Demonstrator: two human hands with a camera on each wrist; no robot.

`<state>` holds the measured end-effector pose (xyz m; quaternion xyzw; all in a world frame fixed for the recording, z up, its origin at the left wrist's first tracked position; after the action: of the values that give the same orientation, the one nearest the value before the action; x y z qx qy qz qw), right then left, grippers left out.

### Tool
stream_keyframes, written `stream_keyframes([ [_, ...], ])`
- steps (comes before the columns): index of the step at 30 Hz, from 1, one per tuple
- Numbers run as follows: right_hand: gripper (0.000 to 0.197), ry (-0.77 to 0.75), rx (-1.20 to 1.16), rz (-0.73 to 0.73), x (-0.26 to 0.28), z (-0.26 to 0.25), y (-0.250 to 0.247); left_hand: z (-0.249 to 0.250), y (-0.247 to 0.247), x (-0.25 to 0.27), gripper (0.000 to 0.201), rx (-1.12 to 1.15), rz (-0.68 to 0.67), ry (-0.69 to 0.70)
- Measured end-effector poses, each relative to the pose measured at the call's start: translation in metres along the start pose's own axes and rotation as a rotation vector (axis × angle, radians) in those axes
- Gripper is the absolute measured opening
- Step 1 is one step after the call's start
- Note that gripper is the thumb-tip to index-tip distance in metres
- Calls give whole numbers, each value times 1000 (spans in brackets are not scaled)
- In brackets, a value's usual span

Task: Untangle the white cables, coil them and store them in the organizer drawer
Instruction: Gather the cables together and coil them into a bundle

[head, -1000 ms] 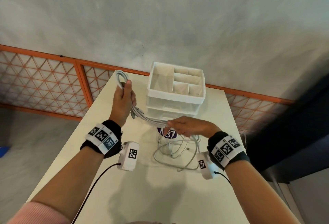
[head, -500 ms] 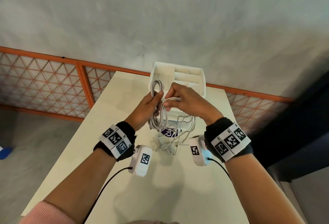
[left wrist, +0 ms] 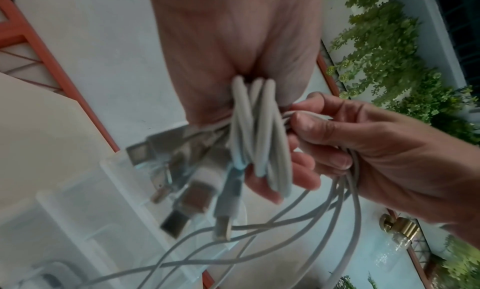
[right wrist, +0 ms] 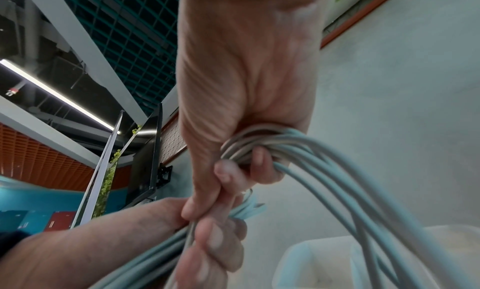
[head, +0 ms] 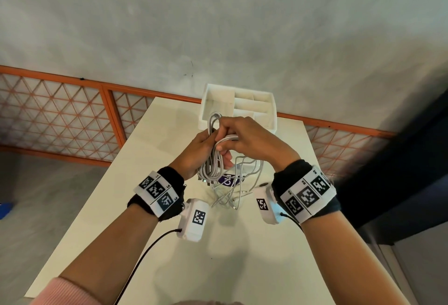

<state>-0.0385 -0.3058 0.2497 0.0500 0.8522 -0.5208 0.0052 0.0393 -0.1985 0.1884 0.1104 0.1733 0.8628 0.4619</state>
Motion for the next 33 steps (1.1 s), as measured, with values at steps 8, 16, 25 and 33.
stream_keyframes([
  [8,20,33,-22,-16,3,6,-7,-8,1,2,44,-54,2,24],
  [16,20,127,-28,-79,11,16,-15,-4,3,3,41,-49,-25,33],
  [25,19,162,-131,-52,8,1,-22,-12,5,9,64,-158,-79,-32],
  [33,39,385,-270,-9,-9,10,-25,-12,8,8,62,-320,-175,-42],
])
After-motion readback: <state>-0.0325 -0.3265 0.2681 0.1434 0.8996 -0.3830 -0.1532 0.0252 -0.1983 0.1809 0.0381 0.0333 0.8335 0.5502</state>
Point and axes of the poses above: each hand's wrist, its own x-axis away from the middle knuckle, its own y-axis out of the palm, z = x × y, the point moved 1 cm from there along -x, towards the middle knuckle, and after that the axes turned 14 degrees about x, right-handed, at the moved point
